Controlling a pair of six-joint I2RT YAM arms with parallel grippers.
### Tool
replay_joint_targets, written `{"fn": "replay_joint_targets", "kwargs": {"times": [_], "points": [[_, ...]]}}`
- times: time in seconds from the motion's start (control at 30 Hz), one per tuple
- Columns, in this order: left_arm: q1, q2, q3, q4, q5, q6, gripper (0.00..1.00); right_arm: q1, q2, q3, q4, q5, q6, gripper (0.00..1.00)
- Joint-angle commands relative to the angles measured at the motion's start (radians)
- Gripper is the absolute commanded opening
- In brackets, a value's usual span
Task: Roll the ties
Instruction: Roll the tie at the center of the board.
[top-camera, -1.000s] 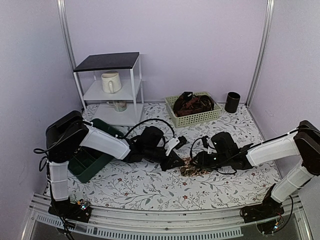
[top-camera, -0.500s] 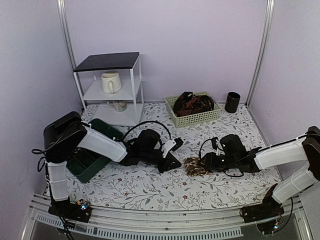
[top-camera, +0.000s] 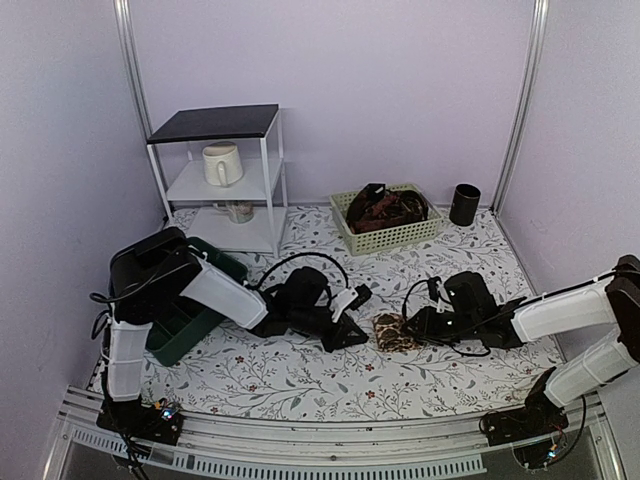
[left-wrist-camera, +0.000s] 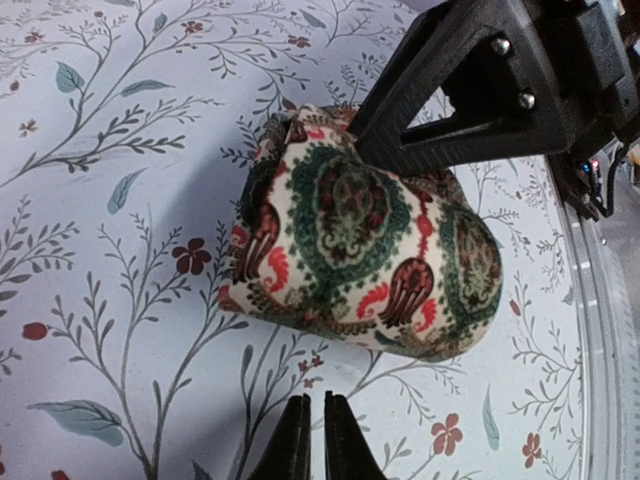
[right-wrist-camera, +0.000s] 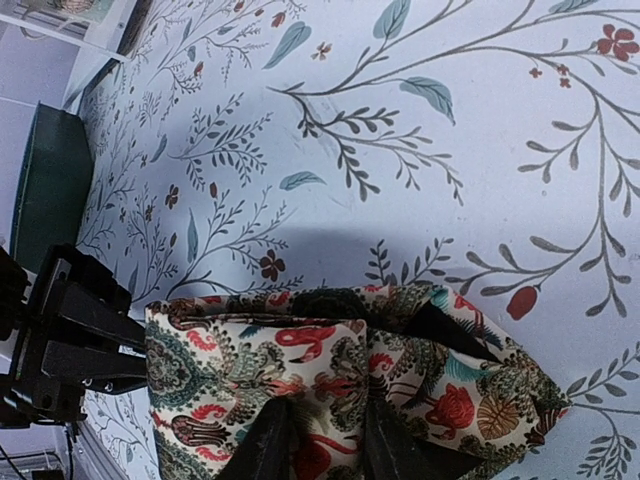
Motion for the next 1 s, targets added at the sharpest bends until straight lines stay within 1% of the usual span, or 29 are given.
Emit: {"fn": "replay_joint_targets", "kwargs": {"times": [0.0,0.23,0.33,0.5,0.57,0.67,0.8,0.97], "points": [[-0.009,0.011,0.042,0.053,0.047,-0.016,0.05,-0.008,-0.021,-0.026,-0.034,0.001,-0.006,0.26],[-0.015,0.016,0.076,0.046,0.067,-0.018,0.04,-0.022,-0.051,-0.054,-0.039,0.033,0.020,0.23],[-0.018,0.017,0.087,0.039,0.065,-0.016,0.04,-0.023,-0.048,-0.058,-0.039,0.036,0.023,0.23],[-0.025,0.028,0.110,0.023,0.063,-0.011,0.05,-0.026,-0.056,-0.056,-0.048,0.031,0.023,0.31],[-0.027,0.035,0.123,0.008,0.062,-0.007,0.05,-0.026,-0.072,-0.048,-0.068,0.028,0.023,0.33],[-0.029,0.043,0.136,-0.008,0.060,0.000,0.06,-0.027,-0.142,-0.023,-0.138,0.038,0.021,0.34],[-0.031,0.048,0.147,-0.015,0.056,0.006,0.06,-0.026,-0.224,0.010,-0.218,0.027,0.004,0.43],[-0.032,0.053,0.156,-0.018,0.050,0.011,0.06,-0.027,-0.274,0.037,-0.254,0.002,-0.009,0.46]]}}
